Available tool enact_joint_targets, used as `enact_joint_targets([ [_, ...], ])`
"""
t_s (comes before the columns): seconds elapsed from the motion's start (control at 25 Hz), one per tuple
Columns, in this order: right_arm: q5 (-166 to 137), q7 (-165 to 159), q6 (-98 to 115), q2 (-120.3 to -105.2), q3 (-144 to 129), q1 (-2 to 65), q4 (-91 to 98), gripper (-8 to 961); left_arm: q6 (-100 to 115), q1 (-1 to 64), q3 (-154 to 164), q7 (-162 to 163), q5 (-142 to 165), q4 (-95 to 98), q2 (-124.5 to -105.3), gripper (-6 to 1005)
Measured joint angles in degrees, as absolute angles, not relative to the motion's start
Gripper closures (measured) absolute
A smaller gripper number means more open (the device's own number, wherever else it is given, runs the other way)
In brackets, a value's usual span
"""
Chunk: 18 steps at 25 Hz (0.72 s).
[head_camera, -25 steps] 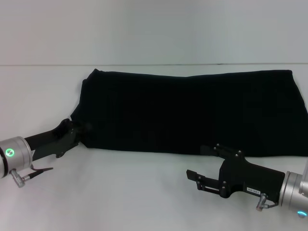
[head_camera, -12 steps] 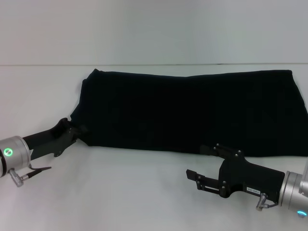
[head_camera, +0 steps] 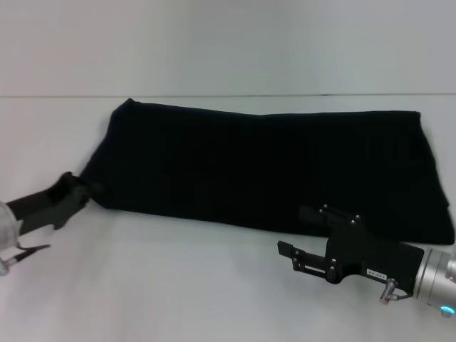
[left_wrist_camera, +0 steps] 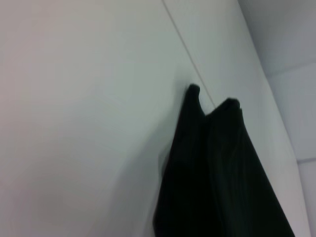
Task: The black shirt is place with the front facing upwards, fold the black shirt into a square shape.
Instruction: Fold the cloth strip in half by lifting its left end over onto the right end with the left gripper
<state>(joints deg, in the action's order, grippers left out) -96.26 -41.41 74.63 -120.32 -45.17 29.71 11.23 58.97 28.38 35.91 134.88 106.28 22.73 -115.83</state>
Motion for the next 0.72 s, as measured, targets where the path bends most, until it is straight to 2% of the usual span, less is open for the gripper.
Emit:
enact_joint_targets([
  [0.4,-94.94,-41.48,74.63,-120.2,-45.17,29.25,11.39,156,56.59,25.09,29.73,134.8,106.77,24.55,-111.1,975],
  [0.72,-94.72,-41.5,74.61,-120.12,-44.57,28.4,11.14,156,60.56,25.51,26.78,135.11,105.71,25.83,-110.58,966],
])
